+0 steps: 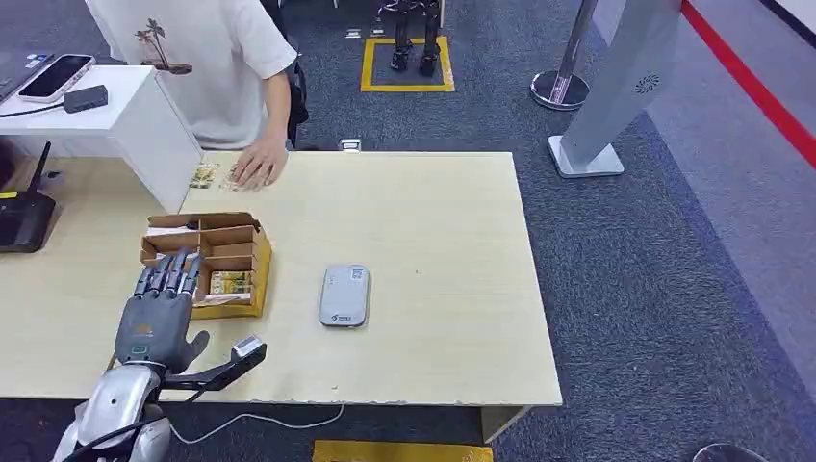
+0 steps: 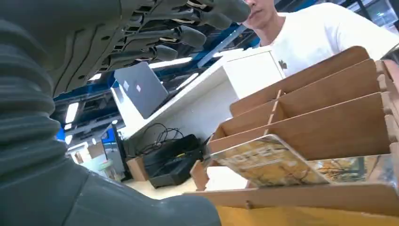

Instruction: Pass the card to the sensor for recognition and then transmit it.

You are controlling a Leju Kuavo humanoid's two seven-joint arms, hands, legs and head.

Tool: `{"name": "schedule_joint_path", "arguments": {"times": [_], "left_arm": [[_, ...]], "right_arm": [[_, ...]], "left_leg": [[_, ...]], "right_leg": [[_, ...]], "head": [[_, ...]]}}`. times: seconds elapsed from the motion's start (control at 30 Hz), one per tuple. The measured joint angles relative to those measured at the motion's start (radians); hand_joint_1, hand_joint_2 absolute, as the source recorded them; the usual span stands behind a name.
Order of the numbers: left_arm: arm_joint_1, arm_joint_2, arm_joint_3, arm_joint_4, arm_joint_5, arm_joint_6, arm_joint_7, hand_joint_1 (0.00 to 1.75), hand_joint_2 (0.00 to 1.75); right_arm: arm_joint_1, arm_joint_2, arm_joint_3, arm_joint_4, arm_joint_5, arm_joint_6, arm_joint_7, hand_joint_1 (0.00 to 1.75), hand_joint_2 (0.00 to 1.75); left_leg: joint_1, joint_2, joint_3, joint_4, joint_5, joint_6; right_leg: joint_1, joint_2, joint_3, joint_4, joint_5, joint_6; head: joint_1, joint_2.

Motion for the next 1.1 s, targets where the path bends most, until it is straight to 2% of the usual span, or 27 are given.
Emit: {"name": "schedule_joint_path", "arguments": {"times": [0.37,1.1], "left_arm": [[-0.091,-0.022,0.000,0.113,0.015,-0.001,-0.036,0.00,1.75],[-0.141,-0.039,-0.007,0.201,0.036,-0.007,-0.047,0.00,1.75]], "right_arm": [[-0.011,0.000,0.015,0.000,0.014,0.000,0.006,0.00,1.75],[-0.018,0.000,0.022,0.000,0.030,0.000,0.014,0.00,1.75]], "left_leg": [[0.000,0.000,0.000,0.000,0.000,0.000],[0.000,0.000,0.000,0.000,0.000,0.000]], "right_leg": [[0.000,0.000,0.000,0.000,0.000,0.000],[0.000,0.000,0.000,0.000,0.000,0.000]], "head": [[0.000,0.000],[0.000,0.000]]}}
